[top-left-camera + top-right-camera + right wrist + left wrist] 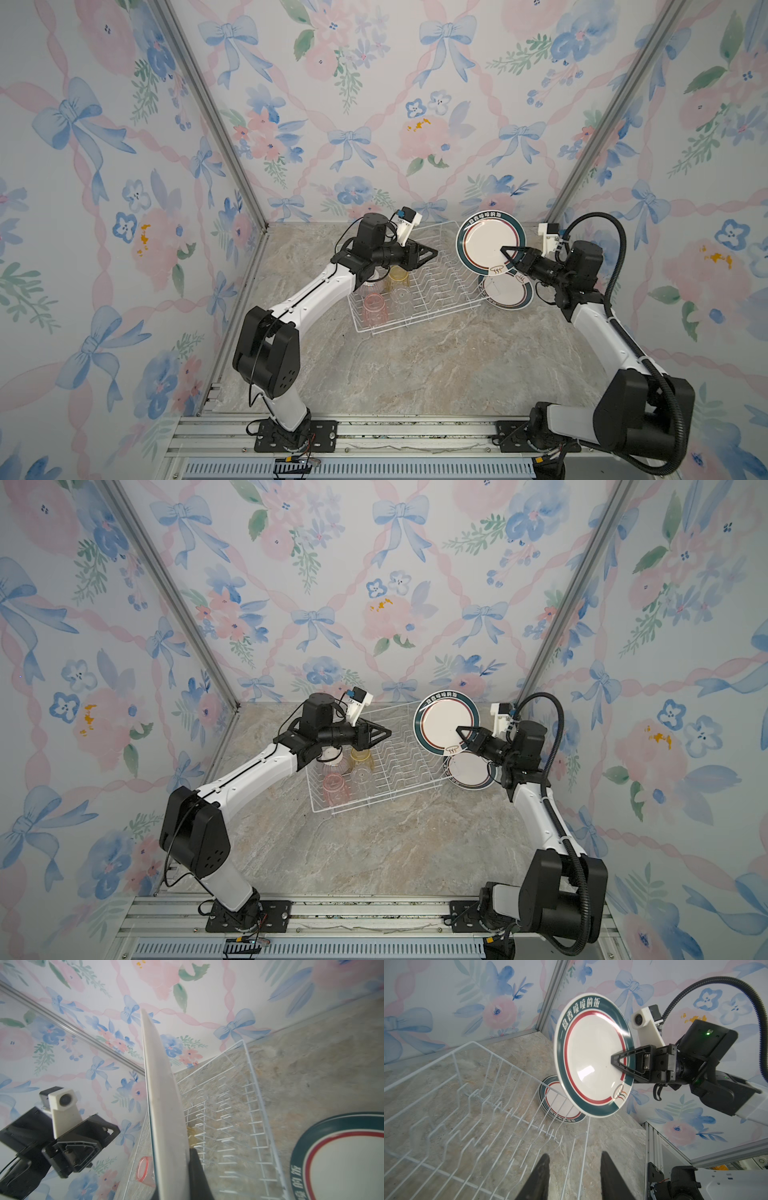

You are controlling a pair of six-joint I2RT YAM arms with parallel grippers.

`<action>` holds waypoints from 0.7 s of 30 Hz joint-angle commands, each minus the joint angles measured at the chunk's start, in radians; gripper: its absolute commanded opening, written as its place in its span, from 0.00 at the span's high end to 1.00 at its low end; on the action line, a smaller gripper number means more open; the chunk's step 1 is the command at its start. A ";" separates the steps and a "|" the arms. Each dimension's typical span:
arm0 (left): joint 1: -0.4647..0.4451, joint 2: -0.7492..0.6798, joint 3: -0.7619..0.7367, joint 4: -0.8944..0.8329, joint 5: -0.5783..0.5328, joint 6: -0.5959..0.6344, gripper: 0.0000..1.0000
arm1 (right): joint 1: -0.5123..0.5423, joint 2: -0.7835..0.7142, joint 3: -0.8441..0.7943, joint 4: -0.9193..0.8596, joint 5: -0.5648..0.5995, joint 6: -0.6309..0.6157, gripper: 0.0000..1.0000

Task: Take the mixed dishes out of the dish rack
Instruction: 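Close the right gripper on the plate edge while the left gripper releases it, then lower the plate with the right gripper onto the stack while the left withdraws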

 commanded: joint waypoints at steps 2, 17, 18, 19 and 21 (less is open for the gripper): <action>-0.008 -0.085 -0.059 -0.052 -0.223 0.088 0.63 | -0.102 -0.048 -0.005 -0.159 0.179 0.003 1.00; -0.008 -0.105 -0.056 -0.212 -0.468 0.164 0.61 | -0.244 0.130 -0.043 -0.281 0.256 -0.026 1.00; -0.008 -0.100 -0.052 -0.211 -0.463 0.164 0.61 | -0.241 0.149 -0.034 -0.286 0.245 -0.027 1.00; -0.008 -0.094 -0.049 -0.210 -0.459 0.162 0.61 | -0.235 0.167 -0.025 -0.296 0.240 -0.032 1.00; -0.008 -0.084 -0.042 -0.212 -0.451 0.161 0.62 | -0.228 0.193 -0.015 -0.304 0.236 -0.035 1.00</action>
